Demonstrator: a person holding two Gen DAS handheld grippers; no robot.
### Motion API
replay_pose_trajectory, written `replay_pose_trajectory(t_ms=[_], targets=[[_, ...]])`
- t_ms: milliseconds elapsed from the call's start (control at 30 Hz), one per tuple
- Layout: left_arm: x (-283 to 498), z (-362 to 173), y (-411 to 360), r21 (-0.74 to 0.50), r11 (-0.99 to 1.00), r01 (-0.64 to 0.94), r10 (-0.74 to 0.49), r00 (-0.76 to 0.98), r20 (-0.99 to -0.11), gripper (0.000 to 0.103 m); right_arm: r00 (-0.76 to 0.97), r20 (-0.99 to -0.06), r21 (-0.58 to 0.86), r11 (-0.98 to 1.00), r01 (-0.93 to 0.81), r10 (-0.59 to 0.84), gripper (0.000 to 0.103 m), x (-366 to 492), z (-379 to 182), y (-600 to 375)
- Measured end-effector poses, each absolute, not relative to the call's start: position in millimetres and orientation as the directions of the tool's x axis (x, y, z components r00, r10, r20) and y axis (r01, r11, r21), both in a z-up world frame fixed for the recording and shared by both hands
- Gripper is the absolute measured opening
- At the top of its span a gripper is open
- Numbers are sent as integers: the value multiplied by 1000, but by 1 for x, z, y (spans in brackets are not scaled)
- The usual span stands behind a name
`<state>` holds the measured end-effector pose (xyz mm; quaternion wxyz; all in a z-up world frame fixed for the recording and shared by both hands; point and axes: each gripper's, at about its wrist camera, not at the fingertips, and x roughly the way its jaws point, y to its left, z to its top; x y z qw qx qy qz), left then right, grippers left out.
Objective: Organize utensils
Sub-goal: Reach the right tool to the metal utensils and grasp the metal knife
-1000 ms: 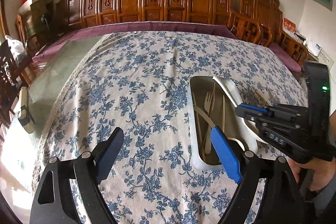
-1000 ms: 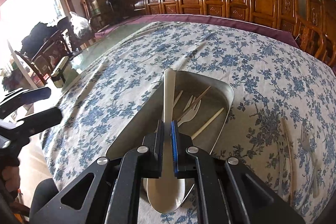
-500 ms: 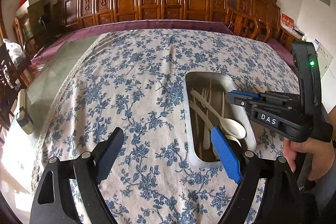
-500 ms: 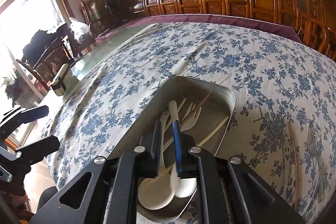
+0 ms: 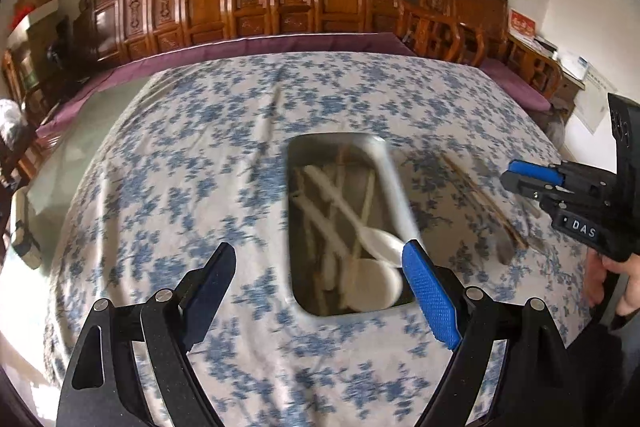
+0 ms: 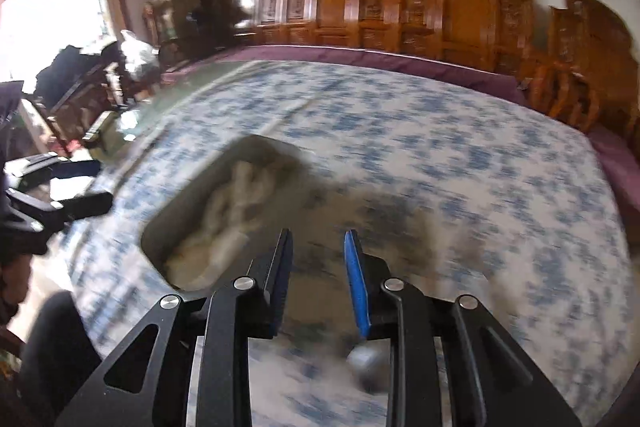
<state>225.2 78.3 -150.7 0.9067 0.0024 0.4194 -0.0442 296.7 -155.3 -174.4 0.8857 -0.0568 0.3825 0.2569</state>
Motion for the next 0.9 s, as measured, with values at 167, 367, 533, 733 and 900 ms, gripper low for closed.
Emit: replay_pose_trajectory(t_ms=[167, 367, 533, 733, 900], targets=[[234, -155, 37, -49, 989, 140, -128, 637, -760, 82, 586, -745, 66, 909, -413, 320, 29, 303, -192, -218], [244, -169, -13, -50, 977, 207, -169, 606, -778, 82, 558, -786, 92, 943, -321, 267, 29, 301, -227, -264], [243, -177, -42, -51, 966, 253, -195, 585, -787, 82, 524, -806, 131, 946, -296, 275, 29, 293, -242, -272], [237, -185, -57, -60, 960, 273, -211, 568, -795, 82, 500, -829, 112, 950, -290, 250, 29, 282, -253, -268], [230, -185, -58, -65, 960, 272, -214, 566, -796, 82, 464, -857, 91, 953, -288, 223, 29, 283, -269, -267]])
